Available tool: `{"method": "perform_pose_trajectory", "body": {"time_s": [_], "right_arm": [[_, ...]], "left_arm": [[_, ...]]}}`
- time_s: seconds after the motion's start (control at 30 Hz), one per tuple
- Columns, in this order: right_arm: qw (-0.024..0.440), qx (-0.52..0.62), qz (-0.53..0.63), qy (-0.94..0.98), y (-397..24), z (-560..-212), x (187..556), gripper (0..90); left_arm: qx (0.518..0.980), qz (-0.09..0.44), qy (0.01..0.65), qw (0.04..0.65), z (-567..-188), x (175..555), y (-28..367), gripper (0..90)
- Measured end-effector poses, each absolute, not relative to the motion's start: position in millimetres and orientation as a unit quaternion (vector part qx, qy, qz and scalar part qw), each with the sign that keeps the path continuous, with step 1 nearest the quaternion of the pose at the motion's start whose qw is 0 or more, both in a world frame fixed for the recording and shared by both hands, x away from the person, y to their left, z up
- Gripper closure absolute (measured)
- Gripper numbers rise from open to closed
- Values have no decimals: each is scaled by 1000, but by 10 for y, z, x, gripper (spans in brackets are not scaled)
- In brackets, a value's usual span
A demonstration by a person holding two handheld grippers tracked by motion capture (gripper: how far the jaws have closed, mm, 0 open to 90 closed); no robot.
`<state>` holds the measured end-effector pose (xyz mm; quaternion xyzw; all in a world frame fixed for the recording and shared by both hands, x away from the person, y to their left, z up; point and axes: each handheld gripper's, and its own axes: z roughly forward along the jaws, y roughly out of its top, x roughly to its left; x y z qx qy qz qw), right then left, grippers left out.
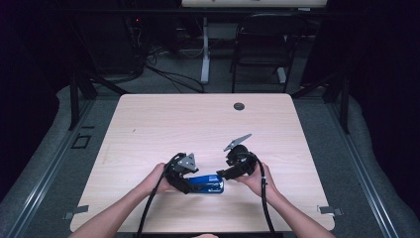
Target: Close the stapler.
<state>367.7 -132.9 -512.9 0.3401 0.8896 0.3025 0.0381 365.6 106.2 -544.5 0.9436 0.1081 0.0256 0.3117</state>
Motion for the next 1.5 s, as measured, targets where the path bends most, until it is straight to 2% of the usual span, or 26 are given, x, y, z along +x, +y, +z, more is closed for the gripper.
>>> {"method": "perform_pose_trajectory", "body": {"time_s": [0.1,0.2,0.63,0.67,0.7,0.9,1.0,1.17,1.5], "right_arm": [[30,346,304,887,-1350,-5150,3687,379],[29,350,298,888,-1349,-5161,3686,376],[24,359,284,889,-1340,-5222,3689,362],[23,356,277,892,-1330,-5243,3686,333],[13,357,282,890,-1329,-5254,3685,329],[21,345,299,889,-1338,-5202,3671,311],[44,335,303,891,-1364,-5152,3668,276],[65,334,299,892,-1466,-5100,3677,158],[118,362,294,877,-1851,-4957,3743,64]], "left_arm": [[939,29,123,319,-5408,3675,1140,212],[934,39,142,326,-5374,3695,1226,170],[920,58,191,337,-5311,3787,1488,94],[919,59,196,337,-5313,3792,1499,91],[919,62,197,337,-5311,3794,1503,87],[916,66,203,340,-5289,3806,1530,73],[912,69,214,343,-5278,3810,1561,63],[905,76,231,348,-5253,3834,1658,39],[889,95,281,348,-5231,3924,1919,1]]}}
